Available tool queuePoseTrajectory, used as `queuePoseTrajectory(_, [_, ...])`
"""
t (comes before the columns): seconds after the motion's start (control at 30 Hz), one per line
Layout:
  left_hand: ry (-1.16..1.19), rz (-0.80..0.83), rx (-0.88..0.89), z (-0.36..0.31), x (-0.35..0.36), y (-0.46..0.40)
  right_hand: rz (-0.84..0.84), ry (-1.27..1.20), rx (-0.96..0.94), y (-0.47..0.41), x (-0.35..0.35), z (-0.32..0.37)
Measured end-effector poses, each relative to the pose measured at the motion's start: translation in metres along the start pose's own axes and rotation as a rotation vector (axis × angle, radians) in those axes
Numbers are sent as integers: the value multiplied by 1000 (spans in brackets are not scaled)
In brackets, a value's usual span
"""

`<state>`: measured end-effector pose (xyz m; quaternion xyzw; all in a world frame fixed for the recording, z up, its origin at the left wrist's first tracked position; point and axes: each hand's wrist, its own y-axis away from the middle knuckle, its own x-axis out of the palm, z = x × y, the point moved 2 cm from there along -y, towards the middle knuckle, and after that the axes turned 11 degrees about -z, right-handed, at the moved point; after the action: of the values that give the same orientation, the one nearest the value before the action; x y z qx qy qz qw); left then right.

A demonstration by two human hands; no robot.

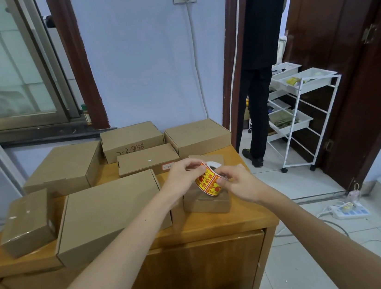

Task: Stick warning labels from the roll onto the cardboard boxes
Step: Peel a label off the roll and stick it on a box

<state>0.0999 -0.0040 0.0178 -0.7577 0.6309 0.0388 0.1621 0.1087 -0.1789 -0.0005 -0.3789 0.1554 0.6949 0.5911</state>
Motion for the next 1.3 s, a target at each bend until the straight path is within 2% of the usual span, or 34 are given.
queuePoseTrajectory(0.27, [-103, -115, 97, -3, 0, 1, -12, -49, 20, -2, 1, -1])
queuePoseTrajectory(0.57, [-126, -146, 108, -5, 0, 2, -4, -90, 37, 3, -6, 7])
queuePoseTrajectory(0.8, [-176, -145, 177, -2, 0, 1, 4, -134, 24, 5, -7, 12])
queuePoseTrajectory(0.93, [-221, -209, 235, -1, 0, 1, 13, -214, 59, 6, -7, 16])
queuePoseTrajectory(1.3, [-169, -64, 209, 2, 1, 2, -22, -313, 165, 7, -11, 14])
